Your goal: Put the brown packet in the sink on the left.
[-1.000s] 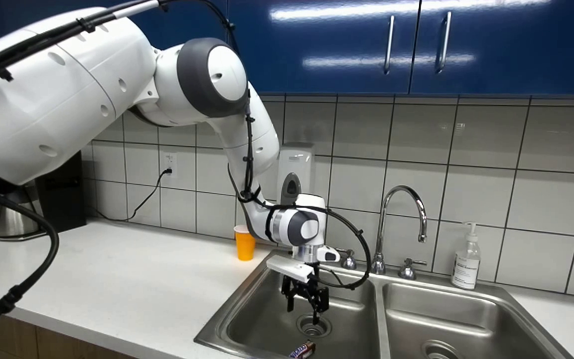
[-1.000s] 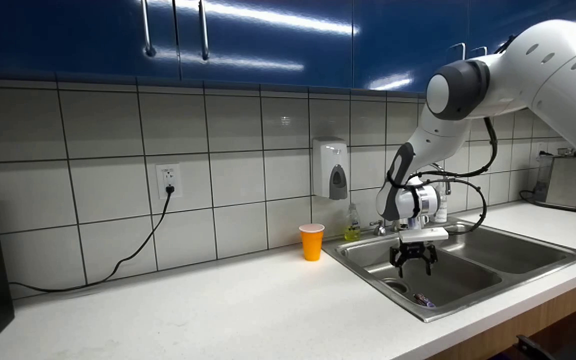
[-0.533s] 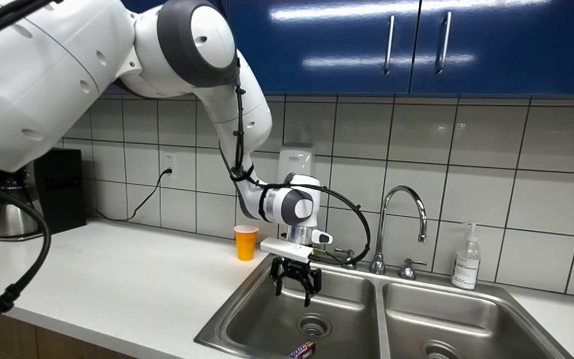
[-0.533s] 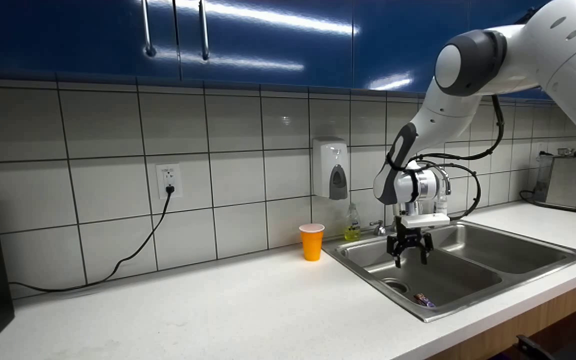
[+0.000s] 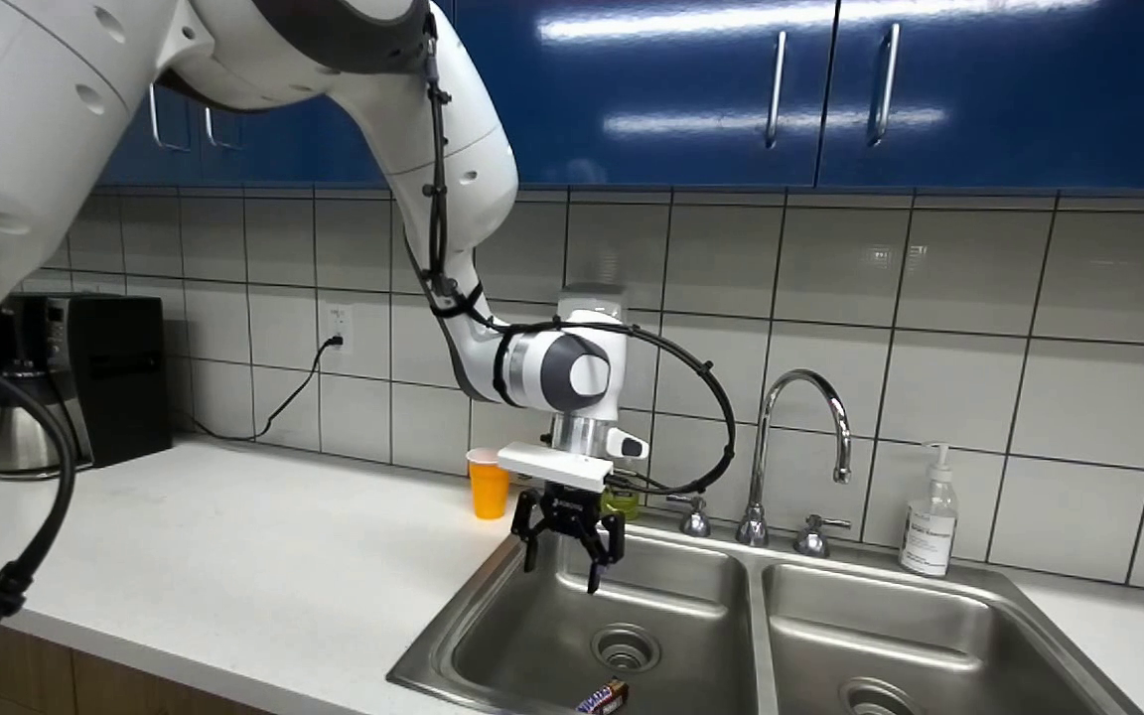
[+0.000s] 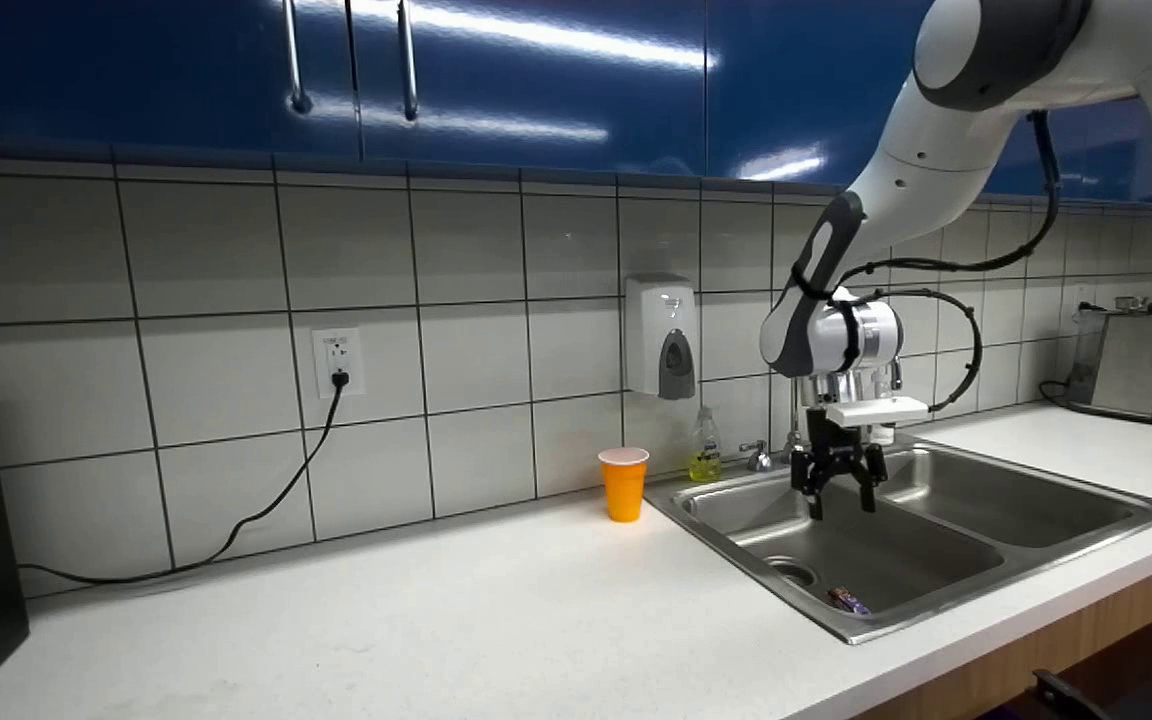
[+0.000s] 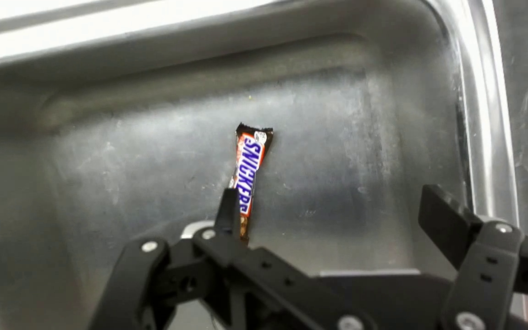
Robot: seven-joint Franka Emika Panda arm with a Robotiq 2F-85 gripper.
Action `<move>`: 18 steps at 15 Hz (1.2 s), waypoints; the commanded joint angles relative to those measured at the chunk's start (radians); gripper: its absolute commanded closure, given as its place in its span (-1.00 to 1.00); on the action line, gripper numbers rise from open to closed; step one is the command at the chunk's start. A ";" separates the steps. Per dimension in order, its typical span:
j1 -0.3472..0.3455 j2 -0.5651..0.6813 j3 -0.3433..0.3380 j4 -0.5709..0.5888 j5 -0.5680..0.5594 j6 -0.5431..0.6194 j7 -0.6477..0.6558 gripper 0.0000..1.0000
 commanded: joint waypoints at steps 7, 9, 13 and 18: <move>0.042 -0.282 -0.001 -0.258 -0.101 -0.068 0.008 -1.00; 0.050 -0.311 -0.004 -0.289 -0.125 -0.077 0.017 -1.00; 0.053 -0.366 -0.006 -0.345 -0.158 -0.097 0.018 -1.00; 0.050 -0.365 -0.007 -0.356 -0.190 -0.084 0.012 -1.00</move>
